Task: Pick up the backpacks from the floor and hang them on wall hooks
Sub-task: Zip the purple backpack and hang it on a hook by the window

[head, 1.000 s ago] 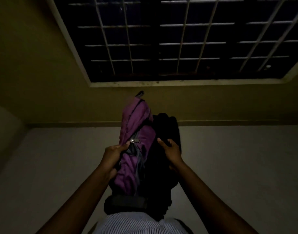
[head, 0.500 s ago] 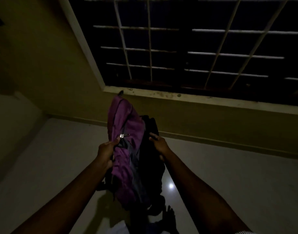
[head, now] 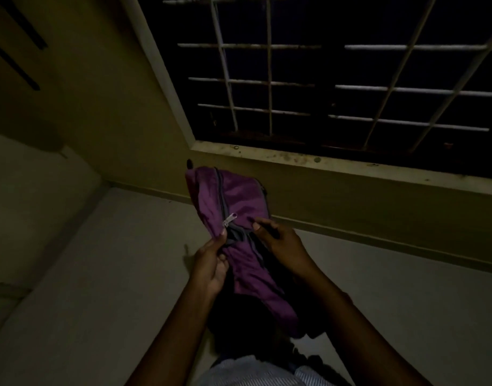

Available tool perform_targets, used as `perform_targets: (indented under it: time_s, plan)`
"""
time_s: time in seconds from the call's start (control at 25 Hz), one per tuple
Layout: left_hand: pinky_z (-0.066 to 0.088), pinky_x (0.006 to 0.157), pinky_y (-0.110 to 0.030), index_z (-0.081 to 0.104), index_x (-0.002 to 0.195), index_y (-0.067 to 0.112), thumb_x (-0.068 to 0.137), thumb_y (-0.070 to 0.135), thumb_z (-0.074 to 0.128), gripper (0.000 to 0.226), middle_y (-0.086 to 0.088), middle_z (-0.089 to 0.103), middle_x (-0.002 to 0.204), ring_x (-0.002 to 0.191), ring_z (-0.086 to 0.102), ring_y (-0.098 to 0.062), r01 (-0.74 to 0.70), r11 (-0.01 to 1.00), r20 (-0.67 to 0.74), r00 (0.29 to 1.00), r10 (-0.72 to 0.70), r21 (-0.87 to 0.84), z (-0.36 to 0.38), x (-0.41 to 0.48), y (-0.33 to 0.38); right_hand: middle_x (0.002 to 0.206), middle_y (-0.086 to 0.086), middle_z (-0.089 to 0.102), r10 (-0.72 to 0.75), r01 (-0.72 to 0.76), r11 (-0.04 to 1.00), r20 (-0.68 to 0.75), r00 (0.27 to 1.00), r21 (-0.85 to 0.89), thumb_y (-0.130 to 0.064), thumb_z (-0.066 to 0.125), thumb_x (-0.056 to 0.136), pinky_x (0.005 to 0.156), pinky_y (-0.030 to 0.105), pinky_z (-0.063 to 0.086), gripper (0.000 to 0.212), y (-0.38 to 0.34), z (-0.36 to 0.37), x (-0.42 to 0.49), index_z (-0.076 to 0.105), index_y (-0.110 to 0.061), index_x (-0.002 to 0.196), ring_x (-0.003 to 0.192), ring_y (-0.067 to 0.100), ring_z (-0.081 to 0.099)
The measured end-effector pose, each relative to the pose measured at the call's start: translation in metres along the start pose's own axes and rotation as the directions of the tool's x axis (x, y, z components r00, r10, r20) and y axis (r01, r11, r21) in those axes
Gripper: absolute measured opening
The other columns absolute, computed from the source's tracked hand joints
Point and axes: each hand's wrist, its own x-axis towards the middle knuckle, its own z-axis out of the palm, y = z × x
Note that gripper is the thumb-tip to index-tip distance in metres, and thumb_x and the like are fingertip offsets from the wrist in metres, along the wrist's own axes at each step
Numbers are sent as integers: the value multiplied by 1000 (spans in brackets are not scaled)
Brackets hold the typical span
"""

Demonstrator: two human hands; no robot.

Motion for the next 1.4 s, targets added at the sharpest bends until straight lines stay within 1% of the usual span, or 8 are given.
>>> perform_targets:
  time_s: [0.32,0.44,0.68,0.84,0.96,1.08,1.16,1.4]
  plan:
    - [56,64,-22,69,89,6,86,12,59,12,-7,72,79,75,66,-22,-168,942,54,986,160,290,14,-14,-20,109,-7,56,-124,124,992,22,992,-27,-30,62,87,69,6,41,41,-37,-1,25,59,-8,122,99,7,53]
    - [56,59,-17,69,98,7,87,13,60,16,-3,72,84,67,70,-8,-214,933,18,976,218,288,19,-10,-12,118,-5,60,-137,153,961,87,987,-230,-31,68,83,79,18,45,44,-36,-4,44,62,-7,120,105,12,59]
    - [54,56,-20,69,92,12,86,28,60,19,-12,70,92,67,65,-15,-106,944,-119,982,150,313,13,-7,-1,93,4,68,-192,229,923,146,971,-310,-6,64,86,62,3,41,15,0,4,41,71,-1,99,80,0,63]
    - [49,61,-29,64,68,10,71,41,75,33,-10,64,69,65,61,-21,-8,791,-233,954,190,612,5,18,19,99,8,50,-149,316,732,311,939,-604,-21,42,98,68,21,26,29,5,12,44,59,-8,118,93,15,42]
    - [36,56,-26,45,51,14,73,26,75,39,-7,48,58,57,49,-18,-11,659,-230,933,277,752,-1,32,14,90,-3,39,-248,392,672,309,918,-628,-24,28,94,84,24,24,26,15,5,44,54,-25,88,97,15,35]
    - [41,55,-26,44,49,13,73,22,76,41,-8,49,61,56,49,-18,5,709,-282,919,274,705,-9,37,10,78,6,61,-446,511,555,284,849,-656,-1,67,79,72,16,22,5,22,11,36,70,-5,78,79,5,41]
    - [45,41,-17,46,52,13,73,18,76,38,-8,53,63,53,53,-18,-16,771,-285,924,255,637,-9,35,8,48,3,60,-466,560,463,349,813,-687,-3,90,46,54,14,18,29,29,18,33,61,-7,45,43,6,47]
    - [54,39,-23,57,67,5,73,12,77,22,-17,63,92,62,59,-21,-26,896,-295,940,173,444,-3,34,3,59,0,66,-638,670,72,482,600,-739,-21,49,68,63,24,27,24,36,2,23,69,-14,57,54,15,62]
